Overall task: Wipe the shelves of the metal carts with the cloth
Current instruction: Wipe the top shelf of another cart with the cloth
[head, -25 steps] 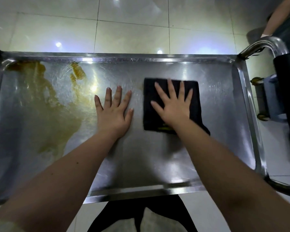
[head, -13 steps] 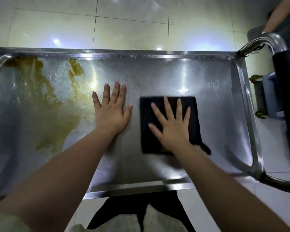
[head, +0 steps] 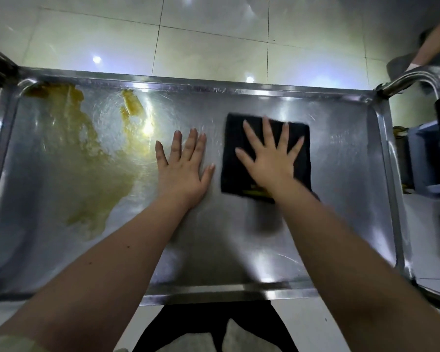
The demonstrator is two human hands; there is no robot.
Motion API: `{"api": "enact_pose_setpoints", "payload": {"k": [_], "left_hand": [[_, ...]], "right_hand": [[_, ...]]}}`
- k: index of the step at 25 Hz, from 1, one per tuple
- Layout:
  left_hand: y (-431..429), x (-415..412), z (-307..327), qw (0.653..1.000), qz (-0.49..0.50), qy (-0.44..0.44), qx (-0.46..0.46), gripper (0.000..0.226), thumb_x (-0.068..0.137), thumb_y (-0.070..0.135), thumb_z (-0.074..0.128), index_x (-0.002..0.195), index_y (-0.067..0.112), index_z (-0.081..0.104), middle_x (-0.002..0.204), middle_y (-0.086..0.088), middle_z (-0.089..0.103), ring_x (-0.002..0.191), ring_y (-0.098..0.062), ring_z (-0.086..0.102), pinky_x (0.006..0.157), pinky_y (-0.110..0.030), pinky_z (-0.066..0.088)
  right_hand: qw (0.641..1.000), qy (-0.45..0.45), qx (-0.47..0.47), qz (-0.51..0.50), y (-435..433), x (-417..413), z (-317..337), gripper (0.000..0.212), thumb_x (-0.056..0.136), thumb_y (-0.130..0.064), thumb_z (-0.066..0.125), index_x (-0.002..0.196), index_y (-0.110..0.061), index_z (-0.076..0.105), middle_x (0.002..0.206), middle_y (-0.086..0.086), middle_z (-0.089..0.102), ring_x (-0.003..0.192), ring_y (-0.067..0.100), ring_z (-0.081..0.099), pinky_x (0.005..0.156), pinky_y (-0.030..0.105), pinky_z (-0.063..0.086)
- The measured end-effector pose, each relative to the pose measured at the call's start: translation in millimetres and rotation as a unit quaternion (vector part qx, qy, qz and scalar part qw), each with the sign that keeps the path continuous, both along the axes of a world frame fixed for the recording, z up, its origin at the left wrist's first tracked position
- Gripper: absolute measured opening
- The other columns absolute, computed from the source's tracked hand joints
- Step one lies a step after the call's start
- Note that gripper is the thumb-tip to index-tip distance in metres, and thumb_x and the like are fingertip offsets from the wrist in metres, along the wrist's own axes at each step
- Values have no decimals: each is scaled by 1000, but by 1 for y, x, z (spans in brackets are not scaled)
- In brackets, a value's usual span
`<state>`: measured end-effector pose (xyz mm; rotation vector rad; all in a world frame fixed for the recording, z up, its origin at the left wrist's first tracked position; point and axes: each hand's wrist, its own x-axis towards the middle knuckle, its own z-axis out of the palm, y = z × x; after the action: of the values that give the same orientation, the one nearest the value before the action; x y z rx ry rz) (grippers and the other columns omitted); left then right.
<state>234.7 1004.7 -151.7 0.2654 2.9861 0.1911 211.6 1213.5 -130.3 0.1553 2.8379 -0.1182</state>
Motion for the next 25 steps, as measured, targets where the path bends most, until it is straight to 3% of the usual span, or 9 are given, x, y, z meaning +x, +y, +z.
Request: {"api": "enact_pose_setpoints", "payload": {"k": [2,5,10,15,18,21,25], "left_hand": [[1,-1,0,1000,1,2,4,70,95,59,14,156,30,-1,164,8,-6,150,-24,-10,115,-58,-11],[1,-2,1,1000,1,0,8,69,96,59,17,156,30,1,164,8,-5,150,-23,-10,115,-59,-11],[1,-3,5,1000,0,-12,14,69,96,57,23,156,30,2,164,8,-5,150,-23,-11,115,-60,-11],[0,-3,8,1000,0,-20,20,69,96,59,23,156,31,4,164,8,-3,150,-22,-9,115,-58,-14],[-5,-3,12,999,-7,-29,40,66,96,56,27,156,33,8,164,7,-1,150,-22,-9,114,-56,-16],[-22,-2,22,990,-47,-25,127,57,100,40,35,154,33,18,164,4,6,150,-24,-5,116,-53,-11],[-92,10,19,998,-24,16,61,55,100,46,25,154,34,19,163,3,11,150,-27,-4,117,-59,-7]], "right_hand": [[1000,-19,3,-17,-5,-57,0,67,89,-76,14,146,-54,-13,162,-8,-18,145,39,-21,107,72,-11],[1000,-19,18,-15,-11,-71,-3,67,89,-75,11,147,-52,-13,161,-7,-19,145,40,-21,107,72,-9],[999,26,4,45,-8,34,-4,67,90,-74,10,149,-50,-11,163,-6,-14,146,39,-18,110,70,-7],[994,43,6,100,-40,206,-3,68,93,-68,27,154,-40,15,163,5,9,146,47,2,107,75,6],[993,35,21,115,-61,225,-3,69,92,-68,27,154,-39,17,163,7,12,145,49,4,107,75,5],[994,27,26,107,-63,220,-1,68,93,-68,24,154,-38,15,163,7,10,146,48,1,107,74,4],[993,17,34,112,-61,224,-3,68,94,-67,21,154,-37,13,163,7,8,146,48,0,107,74,4]]}}
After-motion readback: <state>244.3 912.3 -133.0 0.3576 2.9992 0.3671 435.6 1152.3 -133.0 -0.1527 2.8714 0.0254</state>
